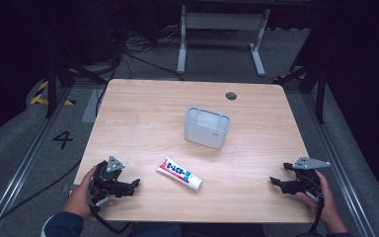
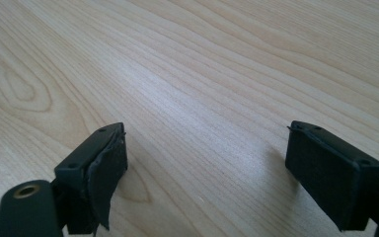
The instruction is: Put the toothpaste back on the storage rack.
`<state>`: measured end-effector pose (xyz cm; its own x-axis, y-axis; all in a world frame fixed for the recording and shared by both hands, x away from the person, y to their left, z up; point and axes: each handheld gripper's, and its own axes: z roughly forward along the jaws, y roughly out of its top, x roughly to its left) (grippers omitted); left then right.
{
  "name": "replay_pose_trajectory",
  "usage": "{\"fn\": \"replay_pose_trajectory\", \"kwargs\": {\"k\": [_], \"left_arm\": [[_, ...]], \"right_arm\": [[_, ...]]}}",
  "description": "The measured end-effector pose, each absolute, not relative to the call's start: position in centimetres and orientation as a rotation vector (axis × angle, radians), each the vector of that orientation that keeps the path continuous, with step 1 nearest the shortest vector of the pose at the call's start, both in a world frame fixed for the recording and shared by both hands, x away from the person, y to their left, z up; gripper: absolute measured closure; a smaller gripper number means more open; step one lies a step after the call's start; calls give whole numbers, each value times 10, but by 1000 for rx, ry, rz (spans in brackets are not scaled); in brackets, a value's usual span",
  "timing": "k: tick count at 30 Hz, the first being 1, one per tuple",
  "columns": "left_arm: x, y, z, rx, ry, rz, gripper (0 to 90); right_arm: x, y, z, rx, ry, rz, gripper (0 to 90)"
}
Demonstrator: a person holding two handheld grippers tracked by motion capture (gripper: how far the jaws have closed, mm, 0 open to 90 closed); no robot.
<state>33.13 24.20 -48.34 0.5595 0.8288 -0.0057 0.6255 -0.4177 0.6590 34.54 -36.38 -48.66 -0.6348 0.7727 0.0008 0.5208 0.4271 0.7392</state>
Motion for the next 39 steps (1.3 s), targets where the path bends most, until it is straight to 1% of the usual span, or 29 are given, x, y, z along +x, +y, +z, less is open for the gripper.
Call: {"fn": "replay_pose_trajectory", "kwargs": {"k": [8, 9, 13, 16, 29, 31, 33, 34, 36, 39], "left_arm": [[331, 241, -483, 2180, 1177, 433, 2], [331, 240, -483, 2178, 1185, 427, 2], [331, 241, -483, 2183, 1177, 428, 2], [332, 243, -483, 2192, 1150, 428, 4], [333, 247, -483, 2216, 1088, 404, 3], [332, 247, -483, 2215, 1093, 402, 3], [332, 248, -483, 2223, 1076, 410, 3], [332, 249, -483, 2228, 1067, 407, 4], [332, 249, -483, 2232, 1057, 406, 3], [332, 249, -483, 2231, 1059, 401, 4]], "right_arm": [[345, -364, -487, 1112, 2345, 1037, 164], [345, -364, -487, 1115, 2342, 1031, 145], [346, -363, -487, 1127, 2342, 1027, 132], [348, -361, -487, 1129, 2349, 1025, 117], [357, -357, -481, 1105, 2433, 960, 117], [358, -357, -479, 1088, 2460, 952, 144], [358, -355, -477, 1058, 2480, 959, 213], [358, -351, -476, 1037, 2492, 950, 210], [359, -346, -474, 1012, 2516, 953, 238], [359, -340, -472, 976, 2536, 963, 255]]}}
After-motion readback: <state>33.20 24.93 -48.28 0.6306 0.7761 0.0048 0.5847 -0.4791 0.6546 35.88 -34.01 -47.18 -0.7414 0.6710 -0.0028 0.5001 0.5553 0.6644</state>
